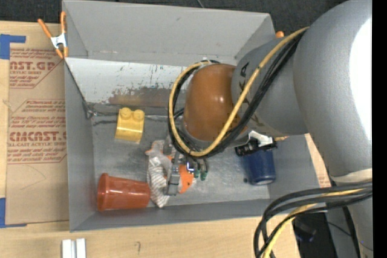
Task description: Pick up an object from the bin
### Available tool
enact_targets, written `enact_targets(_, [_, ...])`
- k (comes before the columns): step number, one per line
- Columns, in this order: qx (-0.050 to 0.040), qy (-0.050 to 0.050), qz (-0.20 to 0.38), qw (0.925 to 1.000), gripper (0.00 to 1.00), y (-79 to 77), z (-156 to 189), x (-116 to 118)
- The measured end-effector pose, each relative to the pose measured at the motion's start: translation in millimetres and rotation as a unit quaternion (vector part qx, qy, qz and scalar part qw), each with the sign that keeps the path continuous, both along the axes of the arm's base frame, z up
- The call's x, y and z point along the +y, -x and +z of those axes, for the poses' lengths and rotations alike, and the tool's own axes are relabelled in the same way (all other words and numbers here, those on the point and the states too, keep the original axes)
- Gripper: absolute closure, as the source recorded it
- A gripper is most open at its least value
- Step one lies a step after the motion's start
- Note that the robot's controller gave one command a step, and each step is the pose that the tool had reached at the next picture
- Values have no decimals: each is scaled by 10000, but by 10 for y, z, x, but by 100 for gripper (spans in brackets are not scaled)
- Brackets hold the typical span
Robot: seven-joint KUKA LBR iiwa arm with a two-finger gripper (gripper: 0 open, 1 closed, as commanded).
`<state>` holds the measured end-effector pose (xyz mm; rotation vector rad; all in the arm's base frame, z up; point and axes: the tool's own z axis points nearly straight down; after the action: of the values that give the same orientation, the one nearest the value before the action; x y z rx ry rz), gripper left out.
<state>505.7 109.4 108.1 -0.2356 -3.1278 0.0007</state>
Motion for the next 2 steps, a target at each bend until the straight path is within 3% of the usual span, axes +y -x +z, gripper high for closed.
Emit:
enact_targets(1, [-28,-5,682,9977,100,-212,-271,-263])
enact_targets(2, [-28,-5,682,9977,100,-212,-271,-263])
